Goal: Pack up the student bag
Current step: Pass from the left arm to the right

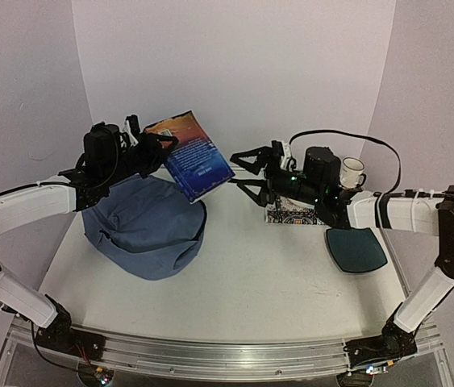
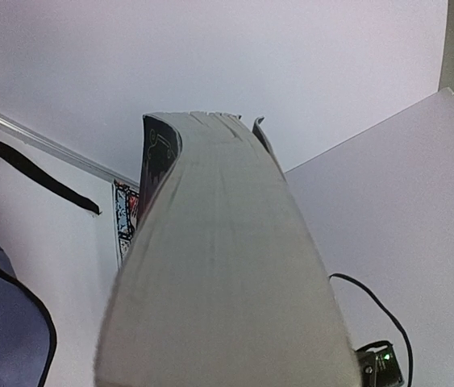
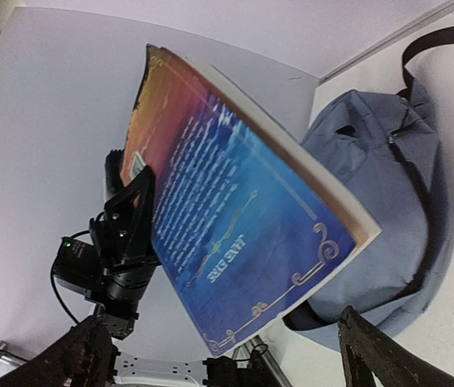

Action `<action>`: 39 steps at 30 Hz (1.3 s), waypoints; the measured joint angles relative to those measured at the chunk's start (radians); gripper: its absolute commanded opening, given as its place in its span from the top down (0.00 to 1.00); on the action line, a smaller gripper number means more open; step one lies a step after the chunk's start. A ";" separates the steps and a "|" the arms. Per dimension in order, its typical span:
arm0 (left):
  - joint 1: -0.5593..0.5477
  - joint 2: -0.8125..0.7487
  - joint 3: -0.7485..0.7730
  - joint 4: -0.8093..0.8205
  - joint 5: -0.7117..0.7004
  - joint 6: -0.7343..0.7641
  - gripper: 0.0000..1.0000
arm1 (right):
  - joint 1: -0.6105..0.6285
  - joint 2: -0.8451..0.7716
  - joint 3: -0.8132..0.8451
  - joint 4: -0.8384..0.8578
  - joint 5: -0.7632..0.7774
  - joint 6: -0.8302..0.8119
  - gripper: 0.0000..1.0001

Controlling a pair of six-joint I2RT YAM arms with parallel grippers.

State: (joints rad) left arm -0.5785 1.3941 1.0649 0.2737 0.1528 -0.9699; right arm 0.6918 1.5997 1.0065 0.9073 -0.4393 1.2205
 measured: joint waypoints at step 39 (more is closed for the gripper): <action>0.013 0.013 -0.106 0.296 -0.079 -0.244 1.00 | 0.100 0.299 0.204 0.320 0.042 0.179 0.03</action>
State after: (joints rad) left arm -0.5659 1.4067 0.9592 0.5697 0.0742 -1.2137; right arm 0.7918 1.8992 1.2102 1.2278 -0.3973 1.3991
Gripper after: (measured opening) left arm 0.255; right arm 0.980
